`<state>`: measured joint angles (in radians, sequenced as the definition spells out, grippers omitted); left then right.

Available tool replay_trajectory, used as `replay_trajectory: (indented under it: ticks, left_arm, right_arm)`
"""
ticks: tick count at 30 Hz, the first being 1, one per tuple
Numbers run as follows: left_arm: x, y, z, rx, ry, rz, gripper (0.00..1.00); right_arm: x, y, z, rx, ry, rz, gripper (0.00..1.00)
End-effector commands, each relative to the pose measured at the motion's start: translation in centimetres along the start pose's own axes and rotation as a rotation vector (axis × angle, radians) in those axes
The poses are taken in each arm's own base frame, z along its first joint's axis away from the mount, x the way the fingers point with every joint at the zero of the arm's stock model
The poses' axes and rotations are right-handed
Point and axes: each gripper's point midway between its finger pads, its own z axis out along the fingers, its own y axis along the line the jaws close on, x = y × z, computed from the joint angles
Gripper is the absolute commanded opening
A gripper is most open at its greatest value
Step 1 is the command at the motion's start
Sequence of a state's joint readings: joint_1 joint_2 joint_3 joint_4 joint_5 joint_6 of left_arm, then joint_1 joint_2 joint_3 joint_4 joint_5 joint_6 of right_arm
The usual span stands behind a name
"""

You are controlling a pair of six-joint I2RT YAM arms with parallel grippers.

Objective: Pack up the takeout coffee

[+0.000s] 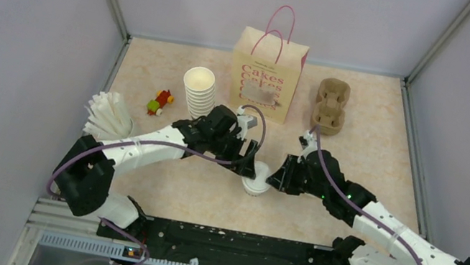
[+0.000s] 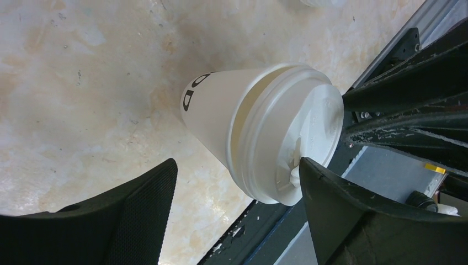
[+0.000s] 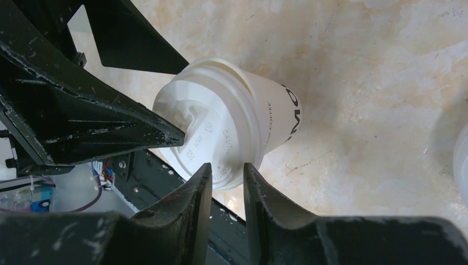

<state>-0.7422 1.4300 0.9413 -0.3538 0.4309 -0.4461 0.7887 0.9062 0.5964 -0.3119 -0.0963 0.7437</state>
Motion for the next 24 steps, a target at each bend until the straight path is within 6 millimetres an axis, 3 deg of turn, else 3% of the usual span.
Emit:
replay_trajectory:
  ticks: [1,9,13,18,24]
  left_arm:
    - [-1.8,-0.5,-0.3,-0.008,-0.046,0.033,0.87]
    - [-2.3,-0.5,-0.9,-0.032,-0.065,0.047,0.89]
    - [-2.6,-0.4,-1.0,-0.044,-0.078,0.041,0.82]
    - [-2.7,-0.5,-0.8,-0.032,-0.073,0.045,0.81]
    - [-2.5,-0.2,-0.2,-0.033,-0.048,0.044,0.75]
  right_arm:
    - [-1.7,0.8,-0.3,-0.015,-0.051,0.0,0.3]
    - [-4.6,1.8,-2.3,0.005,-0.095,-0.111,0.54]
    - [-5.5,1.8,-2.6,-0.025,-0.081,-0.2,0.52]
    - [-6.0,2.0,-2.5,-0.095,-0.062,-0.28,0.52]
    - [-5.3,1.6,-0.9,-0.144,-0.003,-0.281,0.5]
